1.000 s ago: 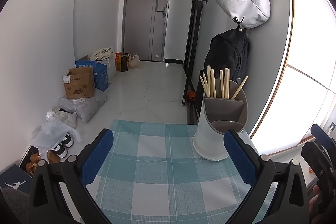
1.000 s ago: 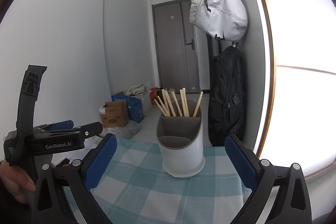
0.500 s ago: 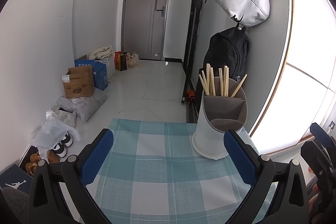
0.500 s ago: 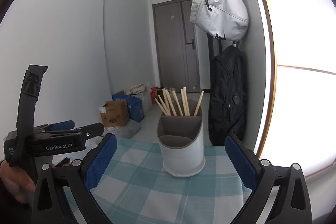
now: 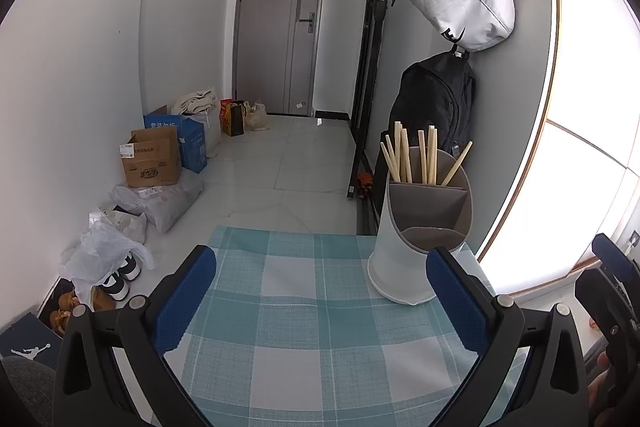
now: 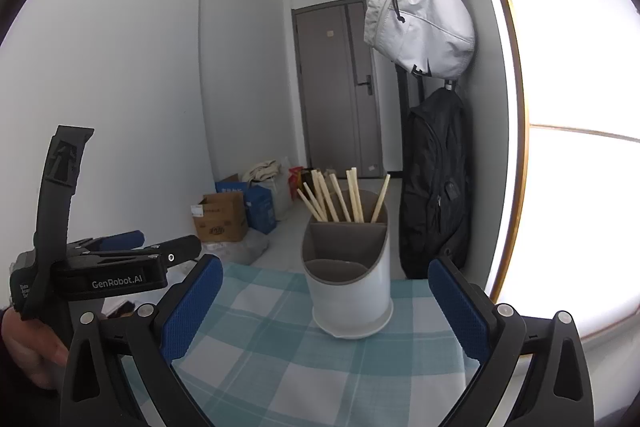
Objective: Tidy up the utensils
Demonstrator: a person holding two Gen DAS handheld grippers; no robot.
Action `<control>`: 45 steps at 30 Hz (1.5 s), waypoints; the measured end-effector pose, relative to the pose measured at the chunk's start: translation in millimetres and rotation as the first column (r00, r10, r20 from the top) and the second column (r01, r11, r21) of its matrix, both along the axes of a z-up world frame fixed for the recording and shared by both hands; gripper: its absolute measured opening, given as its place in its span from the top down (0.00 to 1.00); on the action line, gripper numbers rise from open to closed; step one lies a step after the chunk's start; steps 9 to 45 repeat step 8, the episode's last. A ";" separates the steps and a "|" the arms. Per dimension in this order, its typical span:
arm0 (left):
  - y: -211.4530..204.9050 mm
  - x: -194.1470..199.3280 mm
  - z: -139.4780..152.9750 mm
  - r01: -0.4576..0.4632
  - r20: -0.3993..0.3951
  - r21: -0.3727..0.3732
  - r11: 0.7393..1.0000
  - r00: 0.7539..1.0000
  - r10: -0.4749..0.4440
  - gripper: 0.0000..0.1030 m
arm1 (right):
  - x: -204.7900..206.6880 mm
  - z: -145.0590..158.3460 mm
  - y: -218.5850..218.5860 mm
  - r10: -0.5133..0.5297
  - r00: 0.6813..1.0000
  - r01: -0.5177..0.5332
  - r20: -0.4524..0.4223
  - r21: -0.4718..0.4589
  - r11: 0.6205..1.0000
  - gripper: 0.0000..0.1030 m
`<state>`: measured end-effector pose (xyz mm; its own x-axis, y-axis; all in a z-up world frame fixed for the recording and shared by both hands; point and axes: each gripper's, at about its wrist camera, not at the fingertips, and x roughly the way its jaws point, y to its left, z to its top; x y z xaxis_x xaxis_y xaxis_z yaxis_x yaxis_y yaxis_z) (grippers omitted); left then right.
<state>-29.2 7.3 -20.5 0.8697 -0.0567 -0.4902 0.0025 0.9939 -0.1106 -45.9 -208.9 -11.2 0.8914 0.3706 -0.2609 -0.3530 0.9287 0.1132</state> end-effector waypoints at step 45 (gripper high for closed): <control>-1.8 0.4 0.7 0.013 0.001 -0.007 1.000 1.000 -0.013 0.01 | 3.9 -2.3 2.6 0.011 1.000 -0.011 -0.014 0.009 1.000 0.00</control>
